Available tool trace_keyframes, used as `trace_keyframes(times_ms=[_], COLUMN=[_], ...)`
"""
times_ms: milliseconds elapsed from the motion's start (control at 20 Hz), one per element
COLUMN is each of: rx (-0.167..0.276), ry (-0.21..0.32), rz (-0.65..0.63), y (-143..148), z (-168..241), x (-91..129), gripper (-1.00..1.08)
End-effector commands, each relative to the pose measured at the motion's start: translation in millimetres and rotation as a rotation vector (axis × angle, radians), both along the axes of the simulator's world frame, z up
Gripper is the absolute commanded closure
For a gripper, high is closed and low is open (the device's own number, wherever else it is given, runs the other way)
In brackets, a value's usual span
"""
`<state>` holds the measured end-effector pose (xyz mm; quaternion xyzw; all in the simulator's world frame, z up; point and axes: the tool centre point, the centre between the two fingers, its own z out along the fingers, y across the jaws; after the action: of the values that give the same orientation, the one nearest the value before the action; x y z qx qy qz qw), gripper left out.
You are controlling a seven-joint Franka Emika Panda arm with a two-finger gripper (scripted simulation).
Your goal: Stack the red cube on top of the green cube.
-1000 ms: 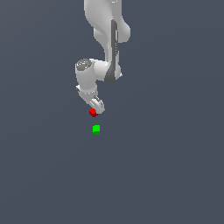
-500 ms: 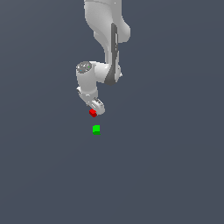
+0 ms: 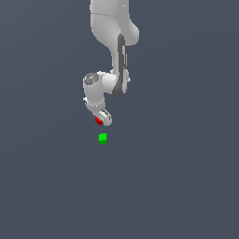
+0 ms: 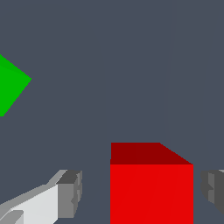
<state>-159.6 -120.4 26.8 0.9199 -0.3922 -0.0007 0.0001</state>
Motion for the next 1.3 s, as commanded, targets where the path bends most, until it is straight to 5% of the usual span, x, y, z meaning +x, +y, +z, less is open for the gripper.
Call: trace_keyframes(times_ms=[0, 50, 750, 1250], rx=[0.0, 0.0, 0.0, 0.001], ry=[-0.001, -0.001, -0.002, -0.001], rz=[0.0, 0.0, 0.001, -0.001], y=[0, 0, 1, 1], z=[-2, -2, 2, 45], x=[0, 0, 0, 0], gripper=[-0.92, 1.08, 1.08, 1.08])
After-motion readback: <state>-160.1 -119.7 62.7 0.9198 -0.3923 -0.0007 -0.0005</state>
